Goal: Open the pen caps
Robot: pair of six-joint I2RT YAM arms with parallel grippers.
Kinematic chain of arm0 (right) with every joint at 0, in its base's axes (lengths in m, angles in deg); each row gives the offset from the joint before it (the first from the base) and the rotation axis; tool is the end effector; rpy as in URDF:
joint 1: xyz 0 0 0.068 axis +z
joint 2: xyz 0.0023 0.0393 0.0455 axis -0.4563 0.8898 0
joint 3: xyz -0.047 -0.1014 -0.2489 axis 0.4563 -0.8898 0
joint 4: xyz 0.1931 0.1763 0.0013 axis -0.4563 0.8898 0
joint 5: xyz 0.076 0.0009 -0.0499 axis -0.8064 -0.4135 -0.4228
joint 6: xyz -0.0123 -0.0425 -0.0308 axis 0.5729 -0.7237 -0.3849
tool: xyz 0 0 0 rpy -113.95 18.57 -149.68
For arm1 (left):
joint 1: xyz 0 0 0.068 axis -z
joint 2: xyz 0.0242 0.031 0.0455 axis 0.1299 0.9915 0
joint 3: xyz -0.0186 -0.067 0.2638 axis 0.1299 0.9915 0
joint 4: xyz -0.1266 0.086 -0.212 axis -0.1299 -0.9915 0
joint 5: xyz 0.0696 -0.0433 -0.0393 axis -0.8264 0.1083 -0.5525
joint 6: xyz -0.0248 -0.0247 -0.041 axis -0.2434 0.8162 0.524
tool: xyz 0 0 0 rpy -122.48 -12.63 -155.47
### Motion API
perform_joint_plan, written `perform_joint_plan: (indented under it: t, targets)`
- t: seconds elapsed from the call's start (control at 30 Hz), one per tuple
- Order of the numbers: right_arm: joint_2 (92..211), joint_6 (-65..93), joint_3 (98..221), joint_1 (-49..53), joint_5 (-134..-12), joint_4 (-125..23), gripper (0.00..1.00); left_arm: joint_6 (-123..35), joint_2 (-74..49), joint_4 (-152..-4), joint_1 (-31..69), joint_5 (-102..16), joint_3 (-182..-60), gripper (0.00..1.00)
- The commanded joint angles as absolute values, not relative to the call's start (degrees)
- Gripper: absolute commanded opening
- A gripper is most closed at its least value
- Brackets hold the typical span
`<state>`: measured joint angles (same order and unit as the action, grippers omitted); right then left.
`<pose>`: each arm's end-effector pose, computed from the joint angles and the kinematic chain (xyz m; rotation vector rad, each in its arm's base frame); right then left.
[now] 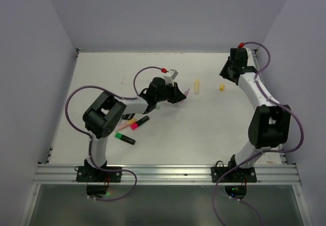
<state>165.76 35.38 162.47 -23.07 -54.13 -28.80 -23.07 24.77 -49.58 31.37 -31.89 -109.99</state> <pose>0.3797 0.0204 0.2940 0.5683 2.1740 0.0926 0.3215 -0.2739 0.1650 0.3605 2.0596 -1.1178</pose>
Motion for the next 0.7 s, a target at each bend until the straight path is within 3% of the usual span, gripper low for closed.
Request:
perform_joint_plan:
  t: [0.0,0.4,0.67]
  targets:
    - [168.3,30.8,163.2,-25.5,-48.1,-22.6,0.0,-19.3,28.5,-51.2,30.9,-35.1,-118.0,0.0]
    - [178.2,28.8,163.8,-30.1,-47.4,-25.5,0.0,-13.4,42.8,-54.6,29.9,-37.3,-133.8,0.02]
    - [183.4,28.6,165.2,-31.4,-48.9,-27.7,0.0,-11.2,46.1,-52.9,28.6,-37.1,-136.6,0.08]
